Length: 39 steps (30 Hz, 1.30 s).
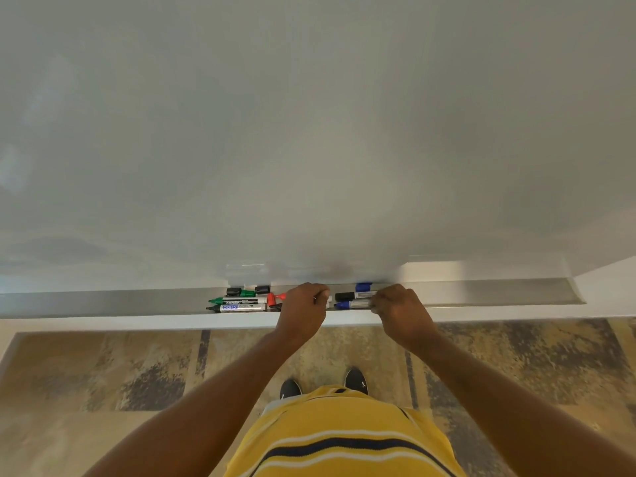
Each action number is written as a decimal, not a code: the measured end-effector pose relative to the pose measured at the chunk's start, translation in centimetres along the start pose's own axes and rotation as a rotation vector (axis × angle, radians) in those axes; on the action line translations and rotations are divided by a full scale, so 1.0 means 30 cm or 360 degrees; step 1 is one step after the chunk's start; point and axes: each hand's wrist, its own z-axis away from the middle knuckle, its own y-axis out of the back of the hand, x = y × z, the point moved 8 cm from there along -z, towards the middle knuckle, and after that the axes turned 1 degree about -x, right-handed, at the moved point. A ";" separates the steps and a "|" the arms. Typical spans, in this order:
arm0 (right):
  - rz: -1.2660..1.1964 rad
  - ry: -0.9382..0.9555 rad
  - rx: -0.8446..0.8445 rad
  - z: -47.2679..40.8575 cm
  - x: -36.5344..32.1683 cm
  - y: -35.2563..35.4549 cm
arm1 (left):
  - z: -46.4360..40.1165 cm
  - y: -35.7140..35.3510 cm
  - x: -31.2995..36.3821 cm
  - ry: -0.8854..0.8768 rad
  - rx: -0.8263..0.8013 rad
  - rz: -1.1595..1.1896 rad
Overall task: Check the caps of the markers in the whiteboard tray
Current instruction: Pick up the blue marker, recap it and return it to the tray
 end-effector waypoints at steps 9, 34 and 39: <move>-0.0103 -0.0188 -0.0042 -0.010 0.017 0.004 | -0.034 -0.035 0.028 -0.0155 -0.0038 -0.0224; -0.0396 -0.0522 0.0332 0.260 0.206 0.164 | -0.141 -0.280 0.199 -0.0548 -0.0497 -0.1387; -0.0414 -0.0487 0.0365 0.258 0.200 0.171 | -0.142 -0.281 0.198 -0.0533 -0.0465 -0.1298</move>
